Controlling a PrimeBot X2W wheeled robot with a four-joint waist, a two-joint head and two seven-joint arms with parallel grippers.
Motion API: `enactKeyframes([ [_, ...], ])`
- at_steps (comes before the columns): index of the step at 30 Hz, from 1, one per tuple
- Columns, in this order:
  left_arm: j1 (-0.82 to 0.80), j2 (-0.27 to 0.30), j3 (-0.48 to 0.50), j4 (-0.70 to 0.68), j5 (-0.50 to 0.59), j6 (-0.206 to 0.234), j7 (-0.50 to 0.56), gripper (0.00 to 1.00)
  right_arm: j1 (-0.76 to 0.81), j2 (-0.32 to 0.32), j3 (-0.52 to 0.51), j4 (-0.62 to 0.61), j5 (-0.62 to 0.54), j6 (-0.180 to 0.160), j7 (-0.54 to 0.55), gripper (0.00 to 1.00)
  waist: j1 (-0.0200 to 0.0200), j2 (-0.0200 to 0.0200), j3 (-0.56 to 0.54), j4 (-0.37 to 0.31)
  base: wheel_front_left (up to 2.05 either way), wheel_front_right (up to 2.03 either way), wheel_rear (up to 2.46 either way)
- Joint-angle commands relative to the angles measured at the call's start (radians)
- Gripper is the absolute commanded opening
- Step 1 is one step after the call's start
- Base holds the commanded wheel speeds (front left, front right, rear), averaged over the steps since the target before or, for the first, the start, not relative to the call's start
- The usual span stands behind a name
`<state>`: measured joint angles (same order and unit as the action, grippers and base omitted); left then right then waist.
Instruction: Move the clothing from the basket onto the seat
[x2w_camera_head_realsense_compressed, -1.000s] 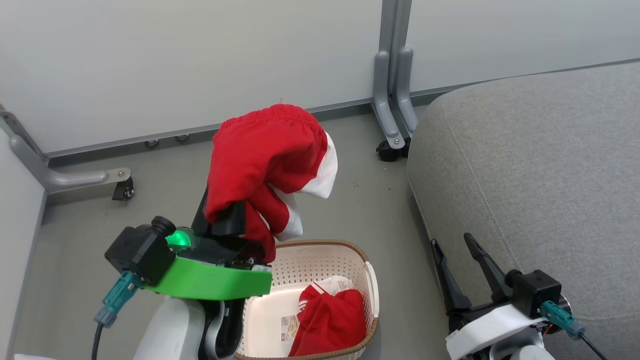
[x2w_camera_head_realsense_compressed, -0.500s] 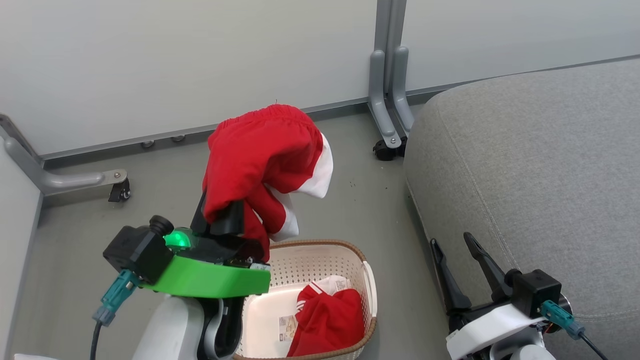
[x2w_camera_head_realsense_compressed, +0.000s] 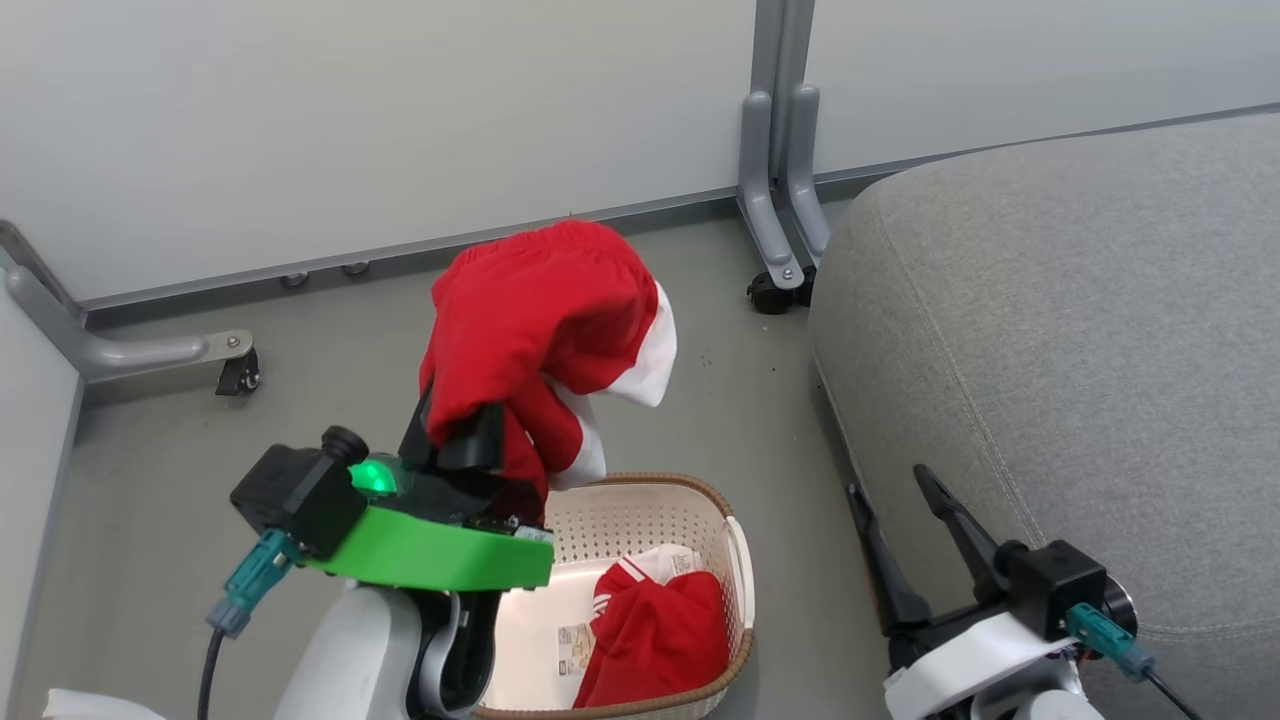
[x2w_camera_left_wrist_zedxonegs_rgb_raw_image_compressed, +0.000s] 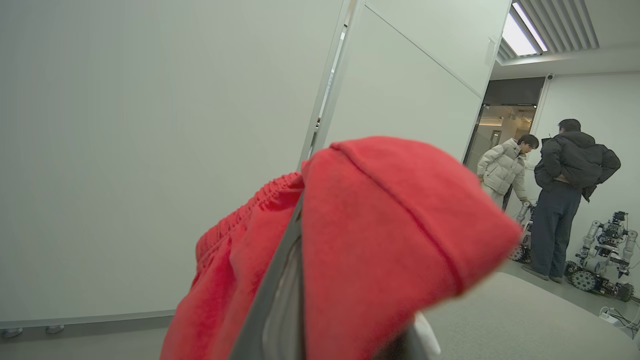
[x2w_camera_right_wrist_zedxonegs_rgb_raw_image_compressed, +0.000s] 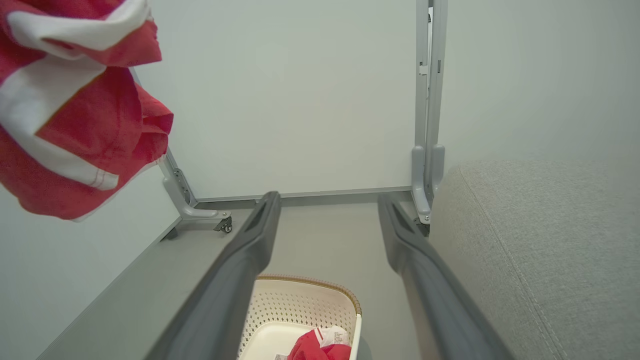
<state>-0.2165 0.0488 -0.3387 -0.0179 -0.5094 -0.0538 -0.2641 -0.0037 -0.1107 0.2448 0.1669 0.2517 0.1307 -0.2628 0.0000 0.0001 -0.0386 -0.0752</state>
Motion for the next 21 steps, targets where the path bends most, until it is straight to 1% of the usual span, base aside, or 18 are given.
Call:
enactKeyframes([
  [1, -0.025, 0.003, -0.006, 0.006, -0.006, -0.008, -0.001, 0.00, -0.013, -0.005, 0.021, -0.015, -0.010, 0.000, -0.003, 1.00, 0.0000, -0.0001, 0.003, 0.001, 0.00, 0.00, 0.00],
  [4, -0.040, 0.003, -0.021, 0.012, -0.010, -0.010, -0.001, 0.00, -0.024, -0.016, 0.072, -0.044, -0.023, 0.000, -0.003, 1.00, 0.0000, -0.0001, 0.007, 0.001, 0.00, 0.00, 0.00],
  [9, -0.059, 0.003, -0.059, 0.015, -0.021, -0.007, -0.001, 0.00, -0.048, -0.045, 0.227, -0.115, -0.031, 0.000, -0.003, 1.00, 0.0000, -0.0001, 0.010, 0.001, 0.00, 0.00, 0.00],
  [13, -0.069, 0.004, -0.091, 0.015, -0.029, -0.001, -0.001, 0.00, -0.071, -0.051, 0.307, -0.144, -0.041, 0.000, -0.003, 1.00, 0.0000, -0.0001, 0.007, 0.003, 0.00, 0.00, 0.00],
  [16, -0.074, 0.003, -0.116, 0.016, -0.035, 0.003, -0.001, 0.00, -0.093, -0.045, 0.346, -0.147, -0.048, 0.000, -0.003, 1.00, 0.0000, -0.0001, 0.004, 0.006, 0.00, 0.00, 0.00],
  [21, -0.083, 0.004, -0.159, 0.018, -0.045, 0.011, -0.001, 0.00, -0.126, -0.028, 0.366, -0.133, -0.070, 0.000, -0.003, 1.00, 0.0000, -0.0001, -0.001, 0.015, 0.00, 0.00, 0.00],
])
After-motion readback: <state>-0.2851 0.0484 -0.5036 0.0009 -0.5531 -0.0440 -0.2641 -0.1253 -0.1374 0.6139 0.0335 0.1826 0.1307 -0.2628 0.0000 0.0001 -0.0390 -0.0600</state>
